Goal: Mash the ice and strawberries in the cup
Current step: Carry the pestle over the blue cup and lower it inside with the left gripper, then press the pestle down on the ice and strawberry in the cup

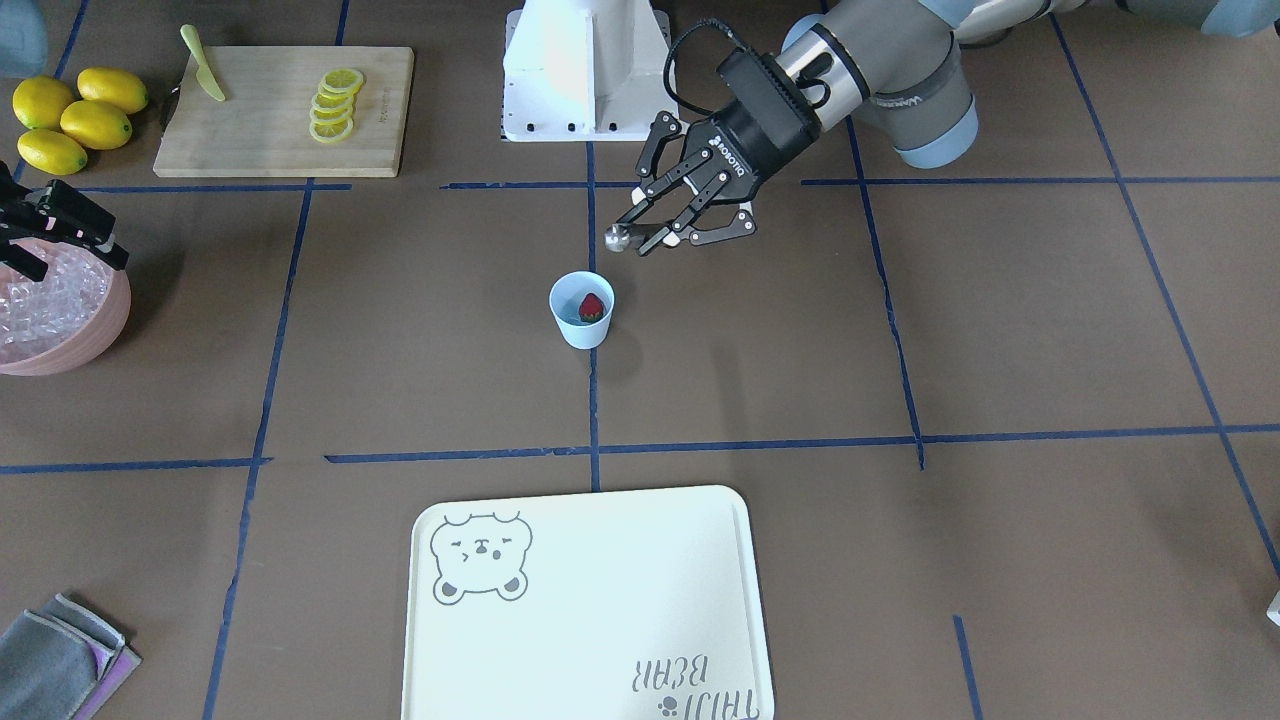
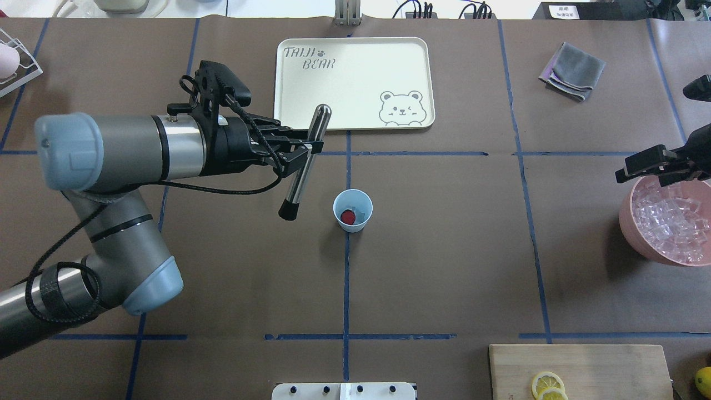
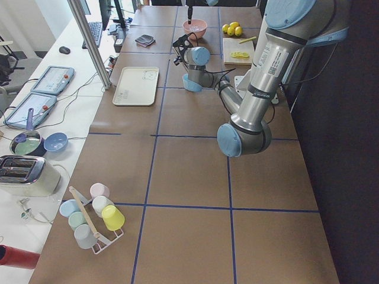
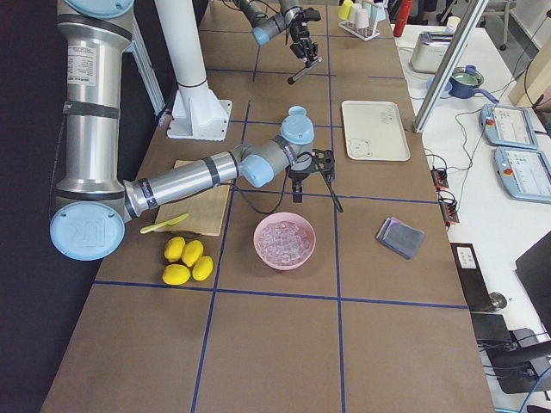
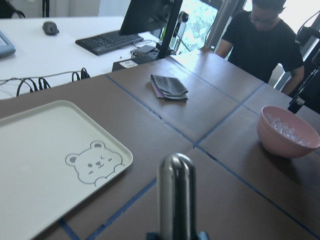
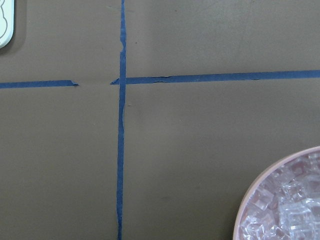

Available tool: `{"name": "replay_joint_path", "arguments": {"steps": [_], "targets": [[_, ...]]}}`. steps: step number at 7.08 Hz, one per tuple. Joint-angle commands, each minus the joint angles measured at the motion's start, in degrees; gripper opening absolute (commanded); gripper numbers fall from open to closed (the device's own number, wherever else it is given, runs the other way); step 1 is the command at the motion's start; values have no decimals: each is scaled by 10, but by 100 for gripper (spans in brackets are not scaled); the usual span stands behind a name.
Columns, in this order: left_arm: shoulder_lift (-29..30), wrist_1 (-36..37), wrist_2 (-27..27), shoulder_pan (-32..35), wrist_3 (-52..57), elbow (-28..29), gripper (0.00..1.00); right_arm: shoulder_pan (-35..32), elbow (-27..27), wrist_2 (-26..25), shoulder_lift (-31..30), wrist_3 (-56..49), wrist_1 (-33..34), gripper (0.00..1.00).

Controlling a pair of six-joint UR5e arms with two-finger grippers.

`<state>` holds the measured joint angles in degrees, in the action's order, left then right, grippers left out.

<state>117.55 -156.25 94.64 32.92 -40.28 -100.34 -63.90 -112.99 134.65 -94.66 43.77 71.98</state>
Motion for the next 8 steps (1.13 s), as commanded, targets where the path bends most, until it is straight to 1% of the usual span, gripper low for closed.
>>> {"name": "replay_joint_path", "arguments": {"steps": [1,2,3,6,8], "targets": [[19,-131,-163,-81,77,58,3,0,2,-1,0,0,0,100],[38,-161,-218,-108,112,86,4,0,2,-1,0,0,0,100],[41,-184,-229,-112,114,99,5,0,2,-1,-1,0,0,100],[45,-190,-230,-115,118,120,6,0,2,-1,-1,0,0,100],[58,-190,-230,-116,117,135,6,0,1,-1,-1,0,0,100]]}}
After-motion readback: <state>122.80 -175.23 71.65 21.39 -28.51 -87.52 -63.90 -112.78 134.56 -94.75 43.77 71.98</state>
